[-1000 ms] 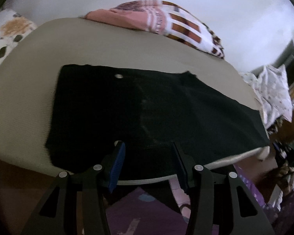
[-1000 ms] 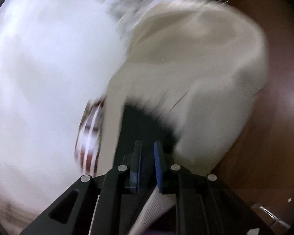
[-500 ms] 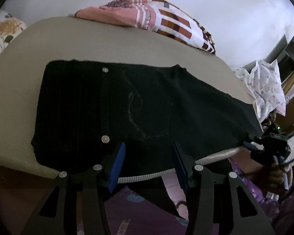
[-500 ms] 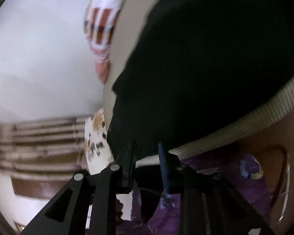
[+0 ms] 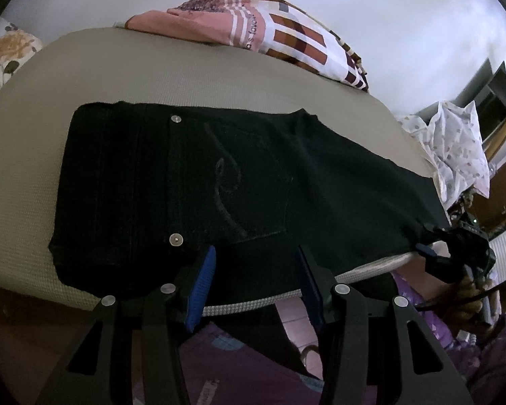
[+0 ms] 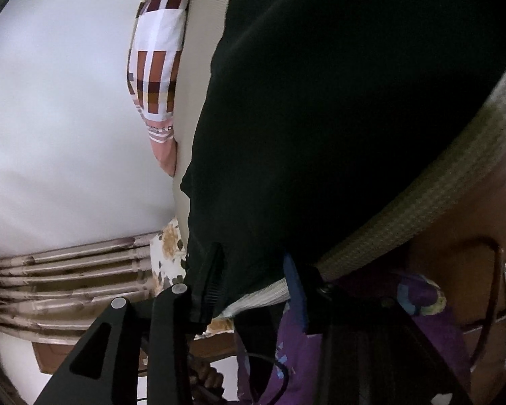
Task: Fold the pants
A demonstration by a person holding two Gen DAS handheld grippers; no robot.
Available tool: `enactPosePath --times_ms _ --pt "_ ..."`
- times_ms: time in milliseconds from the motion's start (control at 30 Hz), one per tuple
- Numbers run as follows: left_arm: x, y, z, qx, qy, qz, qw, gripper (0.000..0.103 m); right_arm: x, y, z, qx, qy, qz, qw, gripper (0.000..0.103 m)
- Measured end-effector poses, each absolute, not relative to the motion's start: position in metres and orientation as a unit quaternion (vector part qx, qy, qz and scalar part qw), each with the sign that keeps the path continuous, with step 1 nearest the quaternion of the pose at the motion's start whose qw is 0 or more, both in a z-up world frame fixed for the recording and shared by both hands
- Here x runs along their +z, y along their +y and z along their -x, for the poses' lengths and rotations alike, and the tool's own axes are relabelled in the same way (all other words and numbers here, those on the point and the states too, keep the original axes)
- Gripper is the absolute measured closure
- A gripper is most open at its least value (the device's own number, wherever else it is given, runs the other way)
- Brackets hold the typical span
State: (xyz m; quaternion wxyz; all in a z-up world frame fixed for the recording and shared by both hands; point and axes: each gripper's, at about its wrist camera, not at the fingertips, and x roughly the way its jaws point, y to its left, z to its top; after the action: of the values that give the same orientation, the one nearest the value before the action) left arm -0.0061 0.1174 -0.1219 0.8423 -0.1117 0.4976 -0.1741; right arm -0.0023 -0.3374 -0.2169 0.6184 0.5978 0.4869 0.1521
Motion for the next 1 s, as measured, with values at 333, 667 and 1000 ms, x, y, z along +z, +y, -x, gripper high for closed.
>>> enactPosePath --times_ms 333,667,1000 --pt "-0.127 0.136 0.002 -0.142 0.499 0.130 0.845 0.053 -0.215 -0.330 0.000 0.154 0.519 -0.536 0.648 0.095" --pt "-0.111 0.165 0.002 -0.077 0.451 0.140 0.878 0.053 -0.076 -0.290 -0.031 0.298 0.502 -0.234 0.778 0.050" --pt "-0.117 0.220 0.004 0.033 0.454 0.149 0.878 0.053 -0.094 -0.167 -0.184 0.370 0.478 0.014 0.796 0.070"
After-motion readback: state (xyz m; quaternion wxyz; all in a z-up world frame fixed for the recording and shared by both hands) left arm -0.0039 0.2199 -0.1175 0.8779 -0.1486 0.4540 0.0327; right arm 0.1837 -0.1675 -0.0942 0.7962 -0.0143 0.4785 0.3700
